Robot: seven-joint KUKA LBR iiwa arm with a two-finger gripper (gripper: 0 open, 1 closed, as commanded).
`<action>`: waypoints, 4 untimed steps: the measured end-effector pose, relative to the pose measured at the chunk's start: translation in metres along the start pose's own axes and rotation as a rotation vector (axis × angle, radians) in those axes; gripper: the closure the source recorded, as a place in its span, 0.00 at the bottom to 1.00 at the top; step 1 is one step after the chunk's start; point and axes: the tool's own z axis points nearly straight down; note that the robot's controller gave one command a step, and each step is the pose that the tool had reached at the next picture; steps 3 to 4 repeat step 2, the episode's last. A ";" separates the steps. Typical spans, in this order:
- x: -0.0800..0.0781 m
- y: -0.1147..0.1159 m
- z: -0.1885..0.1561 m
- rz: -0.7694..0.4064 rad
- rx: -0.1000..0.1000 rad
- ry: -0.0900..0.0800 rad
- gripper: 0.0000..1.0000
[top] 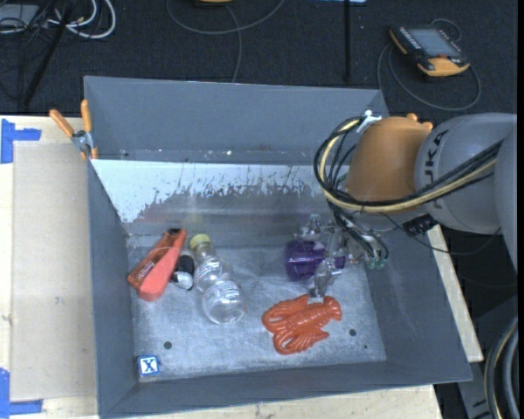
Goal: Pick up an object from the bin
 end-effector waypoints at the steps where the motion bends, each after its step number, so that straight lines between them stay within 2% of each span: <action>1: 0.018 0.014 -0.064 0.013 -0.003 0.012 1.00; 2: -0.004 0.004 -0.135 -0.008 -0.002 0.008 1.00; 4: -0.004 0.004 -0.135 -0.008 -0.002 0.008 1.00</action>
Offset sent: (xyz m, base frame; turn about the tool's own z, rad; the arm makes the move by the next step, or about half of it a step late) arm 0.0101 -0.0012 0.1491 -0.0153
